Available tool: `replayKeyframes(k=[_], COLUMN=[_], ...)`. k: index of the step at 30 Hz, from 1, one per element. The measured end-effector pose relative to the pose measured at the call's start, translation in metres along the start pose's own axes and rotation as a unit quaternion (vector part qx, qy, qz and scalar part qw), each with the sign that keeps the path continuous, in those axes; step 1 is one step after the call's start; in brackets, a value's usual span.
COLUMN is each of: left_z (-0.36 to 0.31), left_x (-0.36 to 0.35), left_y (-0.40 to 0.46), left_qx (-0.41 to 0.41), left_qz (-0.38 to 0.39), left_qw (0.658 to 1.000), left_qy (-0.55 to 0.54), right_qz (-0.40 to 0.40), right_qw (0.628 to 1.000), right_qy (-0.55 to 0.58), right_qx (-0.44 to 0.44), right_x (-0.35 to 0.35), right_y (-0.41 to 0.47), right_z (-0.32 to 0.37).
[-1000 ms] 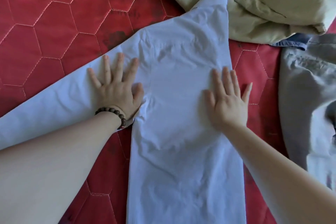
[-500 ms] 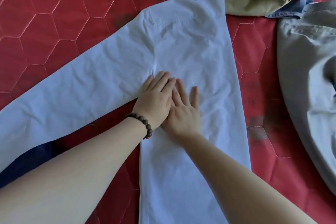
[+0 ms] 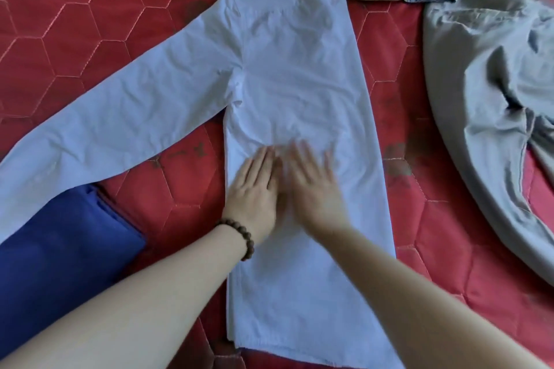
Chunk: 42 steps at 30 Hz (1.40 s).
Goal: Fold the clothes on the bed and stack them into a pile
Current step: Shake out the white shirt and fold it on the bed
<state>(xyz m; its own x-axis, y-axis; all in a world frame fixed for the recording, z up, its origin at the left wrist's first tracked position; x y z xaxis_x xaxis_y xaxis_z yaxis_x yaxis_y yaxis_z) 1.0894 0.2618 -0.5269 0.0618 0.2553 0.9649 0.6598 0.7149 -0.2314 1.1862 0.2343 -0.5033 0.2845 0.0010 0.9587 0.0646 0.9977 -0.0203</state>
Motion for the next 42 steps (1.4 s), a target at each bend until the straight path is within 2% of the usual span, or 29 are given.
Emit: replayKeyframes(k=[1,3,10,13,15,17,19,21,25,30,36,39,42], left_z=[-0.004,-0.004,0.016,0.005,-0.015,-0.036,-0.044,-0.036,-0.008,0.000,0.073,0.134,0.207], left_x=[-0.006,-0.010,-0.022,-0.022,-0.027,-0.035,-0.045,-0.051,-0.052,-0.039,0.023,0.050,0.062], left_y=[-0.013,-0.034,-0.086,-0.101,-0.117,-0.136,-0.153,-0.165,-0.181,-0.185,-0.166,-0.161,-0.170], left_qx=[0.010,0.023,0.058,0.065,0.016,-0.048,-0.069,-0.044,0.005,-0.008,0.111,0.171,0.260], left_qz=[0.011,0.007,0.006,-0.010,-0.013,-0.006,0.004,0.005,0.011,0.034,-0.061,-0.118,-0.132], left_qw=[1.000,1.000,0.998,0.998,1.000,0.999,0.998,0.999,1.000,0.999,0.982,0.967,0.947], left_qy=[0.006,-0.007,-0.001,-0.005,-0.003,-0.009,-0.011,-0.017,-0.002,-0.037,-0.139,-0.144,-0.131], right_qz=[0.024,0.047,0.080,0.060,0.043,0.046,0.066,0.079,0.103,0.124,0.149,0.176,0.173], right_qw=[0.999,0.997,0.975,0.963,0.977,0.994,0.997,0.995,0.980,0.970,0.979,0.980,0.984], right_qy=[0.028,0.055,-0.039,-0.048,-0.029,0.001,0.013,-0.009,-0.054,-0.063,-0.041,-0.016,0.016], right_qx=[0.020,-0.025,-0.202,-0.260,-0.207,-0.101,-0.039,-0.053,-0.159,-0.200,-0.133,-0.086,-0.046], right_x=[-0.009,-0.018,-0.014,-0.006,-0.005,-0.015,-0.028,-0.035,-0.030,-0.017,-0.007,-0.018,-0.028], right_y=[-0.015,-0.042,-0.148,-0.181,-0.188,-0.193,-0.204,-0.216,-0.244,-0.252,-0.194,-0.143,-0.080], right_z=[0.021,0.024,-0.063,-0.068,-0.038,0.011,0.044,0.037,-0.019,-0.028,0.033,0.075,0.120])
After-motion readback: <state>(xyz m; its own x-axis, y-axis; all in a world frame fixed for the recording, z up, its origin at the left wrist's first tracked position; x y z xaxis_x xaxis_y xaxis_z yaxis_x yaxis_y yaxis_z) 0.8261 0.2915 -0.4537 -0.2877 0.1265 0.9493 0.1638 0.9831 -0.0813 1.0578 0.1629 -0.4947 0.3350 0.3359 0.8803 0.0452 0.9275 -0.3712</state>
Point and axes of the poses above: each hand's wrist, its own y-axis towards the middle knuckle, its own x-axis out of the back of the hand, z = x × y, the point moved 7 cm from there along y, towards the middle knuckle, and after that the axes turned 1 degree about -y, right-handed, at the moved point
